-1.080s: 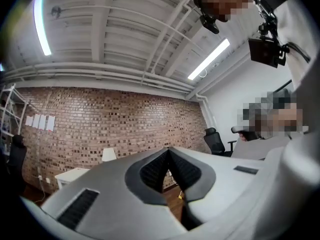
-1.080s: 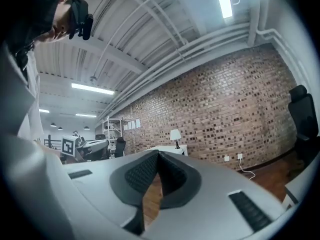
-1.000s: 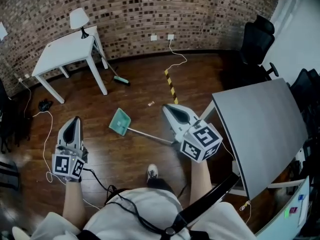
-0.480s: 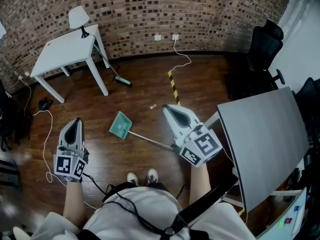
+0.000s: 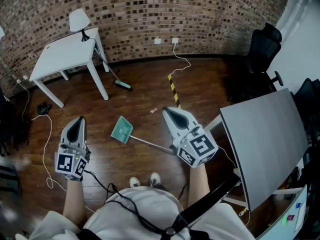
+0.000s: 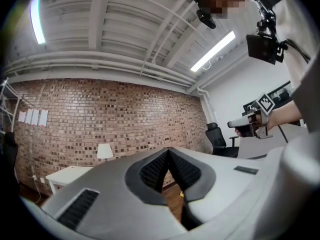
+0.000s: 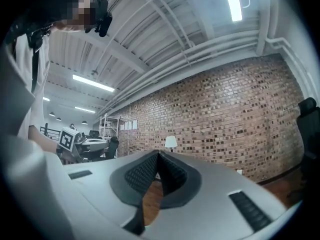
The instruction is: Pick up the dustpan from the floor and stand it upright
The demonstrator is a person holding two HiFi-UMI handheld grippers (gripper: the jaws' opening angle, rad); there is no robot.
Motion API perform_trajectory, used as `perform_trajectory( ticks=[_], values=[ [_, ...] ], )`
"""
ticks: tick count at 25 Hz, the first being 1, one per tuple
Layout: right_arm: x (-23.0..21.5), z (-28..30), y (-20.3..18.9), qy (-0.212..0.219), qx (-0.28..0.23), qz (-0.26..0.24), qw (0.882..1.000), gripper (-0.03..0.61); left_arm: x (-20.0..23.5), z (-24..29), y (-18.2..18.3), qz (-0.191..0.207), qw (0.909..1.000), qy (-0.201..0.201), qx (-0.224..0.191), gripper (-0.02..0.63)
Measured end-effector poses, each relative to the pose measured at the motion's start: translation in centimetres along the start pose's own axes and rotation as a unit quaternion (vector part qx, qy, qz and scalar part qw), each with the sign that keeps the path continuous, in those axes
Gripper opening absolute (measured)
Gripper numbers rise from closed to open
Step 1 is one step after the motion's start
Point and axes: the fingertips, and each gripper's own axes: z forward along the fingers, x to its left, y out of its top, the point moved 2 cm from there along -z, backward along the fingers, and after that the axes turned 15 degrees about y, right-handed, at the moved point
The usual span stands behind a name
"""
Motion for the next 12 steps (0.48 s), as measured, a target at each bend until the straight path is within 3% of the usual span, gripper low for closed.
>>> perform_trajectory(
  ticks=[5,9,12],
  values=[
    [-1.2,-0.8,-1.1,-0.069,0.012,0.005,0.998,0.002,0.6,1.2,-1.0,-0.004,0.9996,-0.027,0.007,-0.009],
    [-2.4,-3.6,-4.0,-0.162,0.079,-0.011,0.984,0.003,-0.2,2.4,-3.3,-0.013,0.9976,-0.063,0.027,-0.008],
    [-2.7,-5.5,-5.7,-0.204,0.09,-0.003,0.975,0.003,-1.7,3.7,-5.9,-0.016,0.9936,-0.102,0.044,-0.008]
  ],
)
